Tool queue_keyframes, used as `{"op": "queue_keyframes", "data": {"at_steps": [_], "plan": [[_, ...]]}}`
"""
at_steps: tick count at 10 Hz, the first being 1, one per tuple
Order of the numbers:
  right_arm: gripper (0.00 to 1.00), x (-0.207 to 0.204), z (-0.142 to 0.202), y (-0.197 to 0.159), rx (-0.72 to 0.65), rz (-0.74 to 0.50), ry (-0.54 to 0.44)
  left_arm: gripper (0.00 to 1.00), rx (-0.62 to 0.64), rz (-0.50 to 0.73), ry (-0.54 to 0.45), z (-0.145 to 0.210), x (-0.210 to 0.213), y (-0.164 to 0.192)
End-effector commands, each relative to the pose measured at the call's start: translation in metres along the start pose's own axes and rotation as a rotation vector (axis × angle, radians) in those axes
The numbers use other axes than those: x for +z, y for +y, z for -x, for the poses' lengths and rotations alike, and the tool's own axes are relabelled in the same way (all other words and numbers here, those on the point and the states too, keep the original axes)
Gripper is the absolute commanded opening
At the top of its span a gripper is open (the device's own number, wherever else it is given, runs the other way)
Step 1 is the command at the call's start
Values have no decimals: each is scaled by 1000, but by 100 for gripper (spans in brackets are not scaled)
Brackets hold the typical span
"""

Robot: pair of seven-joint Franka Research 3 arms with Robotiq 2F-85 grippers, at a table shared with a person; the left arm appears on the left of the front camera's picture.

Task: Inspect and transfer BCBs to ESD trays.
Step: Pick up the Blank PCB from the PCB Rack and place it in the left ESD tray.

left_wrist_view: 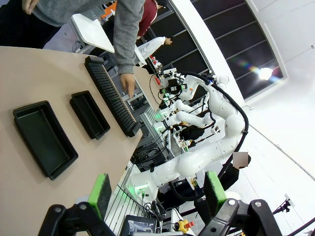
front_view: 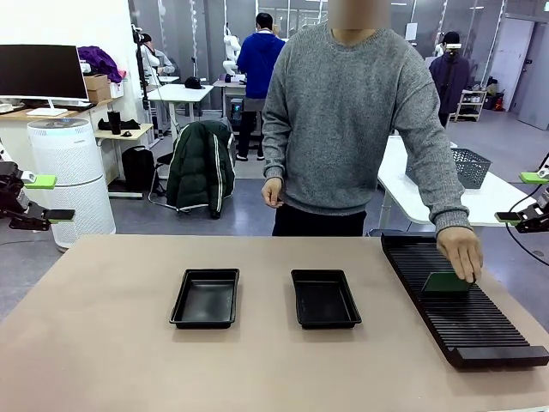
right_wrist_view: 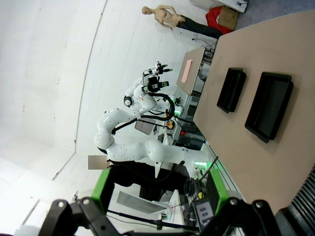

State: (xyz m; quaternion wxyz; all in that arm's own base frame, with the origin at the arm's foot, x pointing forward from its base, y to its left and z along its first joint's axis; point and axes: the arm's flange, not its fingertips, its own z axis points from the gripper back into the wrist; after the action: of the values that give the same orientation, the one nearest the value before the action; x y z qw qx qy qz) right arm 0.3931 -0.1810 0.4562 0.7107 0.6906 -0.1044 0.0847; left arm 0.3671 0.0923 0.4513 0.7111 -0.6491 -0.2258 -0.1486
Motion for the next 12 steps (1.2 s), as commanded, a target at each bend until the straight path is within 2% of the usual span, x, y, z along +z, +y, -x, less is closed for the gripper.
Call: {"op": "queue_keyframes", "data": {"at_steps": [1,6,8,12], "plan": [[100,0,0,1,-4,13,2,100,9,2,-5,0,1,0],[100,0,0,0,0,0,0,100,9,2,-5,0,1,0],[100,-12,-6,34,73,138,15,100,9,2,-5,0,1,0],[100,-27,-22,68,206,397,107,100,9,2,-5,0,1,0]]}}
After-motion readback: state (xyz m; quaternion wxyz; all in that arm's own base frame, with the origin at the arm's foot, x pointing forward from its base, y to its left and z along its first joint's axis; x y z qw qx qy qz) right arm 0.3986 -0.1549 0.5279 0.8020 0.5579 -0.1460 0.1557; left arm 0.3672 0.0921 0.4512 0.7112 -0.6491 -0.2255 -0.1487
